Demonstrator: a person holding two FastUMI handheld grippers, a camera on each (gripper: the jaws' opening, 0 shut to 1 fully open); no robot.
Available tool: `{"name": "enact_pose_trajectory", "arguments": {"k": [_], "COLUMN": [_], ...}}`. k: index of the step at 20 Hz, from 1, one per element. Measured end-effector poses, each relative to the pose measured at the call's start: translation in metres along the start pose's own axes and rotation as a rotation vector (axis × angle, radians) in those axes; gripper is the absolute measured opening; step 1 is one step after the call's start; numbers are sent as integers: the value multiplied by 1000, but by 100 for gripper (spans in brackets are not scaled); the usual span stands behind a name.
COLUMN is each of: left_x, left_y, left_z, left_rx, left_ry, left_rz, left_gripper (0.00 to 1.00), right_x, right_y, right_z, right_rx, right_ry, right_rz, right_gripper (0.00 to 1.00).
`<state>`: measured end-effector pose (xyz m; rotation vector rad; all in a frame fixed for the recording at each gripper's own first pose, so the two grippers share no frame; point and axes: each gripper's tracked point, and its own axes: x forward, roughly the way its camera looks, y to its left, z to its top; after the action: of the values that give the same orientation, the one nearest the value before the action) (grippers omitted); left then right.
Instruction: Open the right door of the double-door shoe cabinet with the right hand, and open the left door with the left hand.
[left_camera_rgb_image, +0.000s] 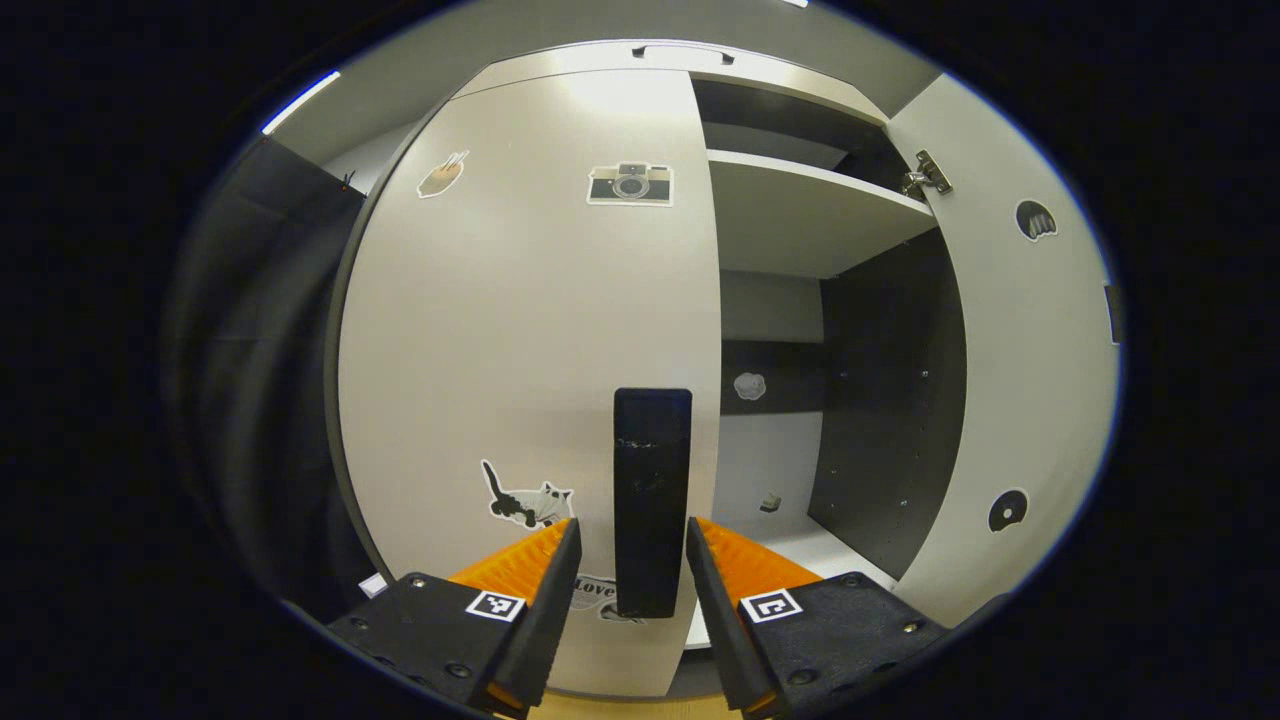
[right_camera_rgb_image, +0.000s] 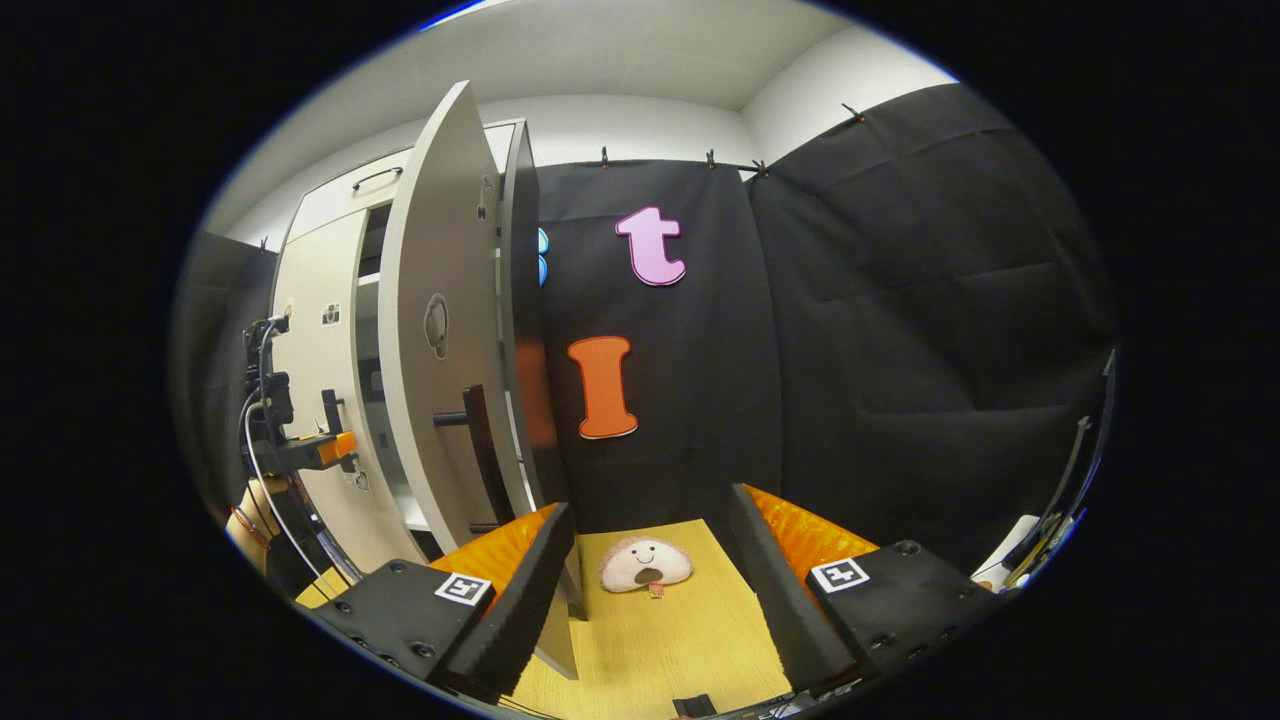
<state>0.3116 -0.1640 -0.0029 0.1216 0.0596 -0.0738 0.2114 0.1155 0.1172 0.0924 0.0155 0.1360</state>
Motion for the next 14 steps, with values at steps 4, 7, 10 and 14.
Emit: {"name": "enact_pose_trajectory", "arguments": {"k": [4,7,10,14], "left_x": [5,5,4,-2], "left_y": [-3,-4,-2,-2], "left_z": [-6,-9,-10,-11], "left_rx": [4,9,10,11], "left_ry": [24,29,44,38], "left_rz": [-4,-11,-11,-30], "left_gripper": [48,34,25,16], "right_x": [-1,-3,-5,-6], "right_y": [2,3,6,11], "right_z": [0,-1,-1,0], "right_rx": [4,-3,-2,-14], "right_ry": [0,0,4,-7], "right_rz": [-1,-1,3,4], "right_gripper": [100,100,100,100]}}
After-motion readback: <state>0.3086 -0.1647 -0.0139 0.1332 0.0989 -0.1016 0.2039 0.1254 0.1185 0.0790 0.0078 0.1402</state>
